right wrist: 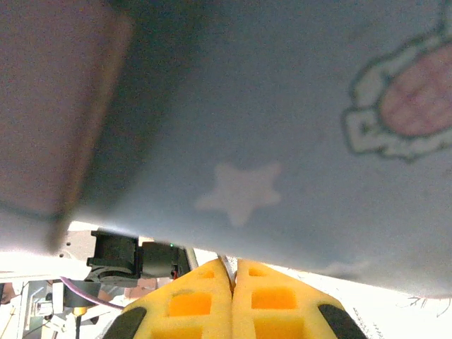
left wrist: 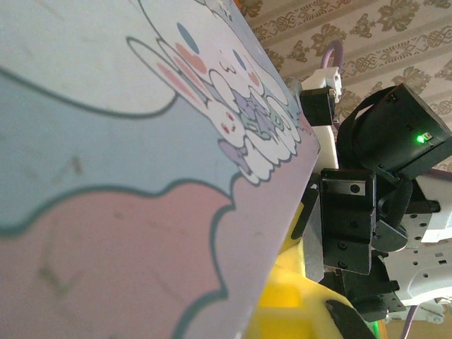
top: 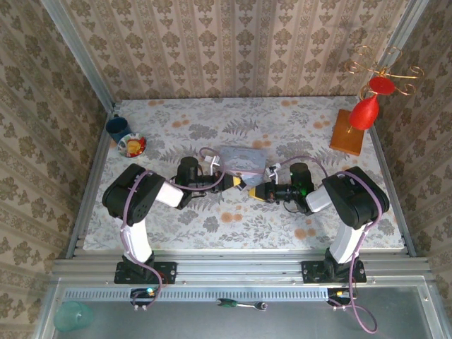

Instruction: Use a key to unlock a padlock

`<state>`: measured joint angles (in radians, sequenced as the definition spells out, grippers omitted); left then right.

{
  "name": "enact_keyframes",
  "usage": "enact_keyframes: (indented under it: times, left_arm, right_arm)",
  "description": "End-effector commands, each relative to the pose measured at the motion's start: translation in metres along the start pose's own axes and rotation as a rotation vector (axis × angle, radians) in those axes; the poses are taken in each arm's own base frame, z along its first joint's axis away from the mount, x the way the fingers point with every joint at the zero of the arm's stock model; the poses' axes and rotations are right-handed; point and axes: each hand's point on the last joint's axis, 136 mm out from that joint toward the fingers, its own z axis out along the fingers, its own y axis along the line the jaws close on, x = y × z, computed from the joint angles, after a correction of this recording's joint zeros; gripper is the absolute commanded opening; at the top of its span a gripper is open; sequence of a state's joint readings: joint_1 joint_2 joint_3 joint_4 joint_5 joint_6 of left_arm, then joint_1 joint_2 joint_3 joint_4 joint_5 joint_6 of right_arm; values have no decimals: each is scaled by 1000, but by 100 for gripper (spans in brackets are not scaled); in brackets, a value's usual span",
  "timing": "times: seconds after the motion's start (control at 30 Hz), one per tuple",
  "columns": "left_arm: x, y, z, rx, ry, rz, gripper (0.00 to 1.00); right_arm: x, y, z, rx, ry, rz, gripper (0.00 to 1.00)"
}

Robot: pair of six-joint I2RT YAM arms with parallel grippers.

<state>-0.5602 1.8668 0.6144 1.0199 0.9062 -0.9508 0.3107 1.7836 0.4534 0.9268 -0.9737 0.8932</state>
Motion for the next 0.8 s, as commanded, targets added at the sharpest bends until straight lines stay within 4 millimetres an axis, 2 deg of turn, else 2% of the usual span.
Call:
enact_keyframes:
  times: [0.0, 0.77]
  left_arm:
    - [13, -24, -4, 85, 70, 18, 0]
    - [-18, -11, -19, 27, -89, 5, 0]
  right_arm:
    - [-15, 4, 0, -4, -68, -60, 0]
    - [-9, -1, -1, 1, -90, -9, 0]
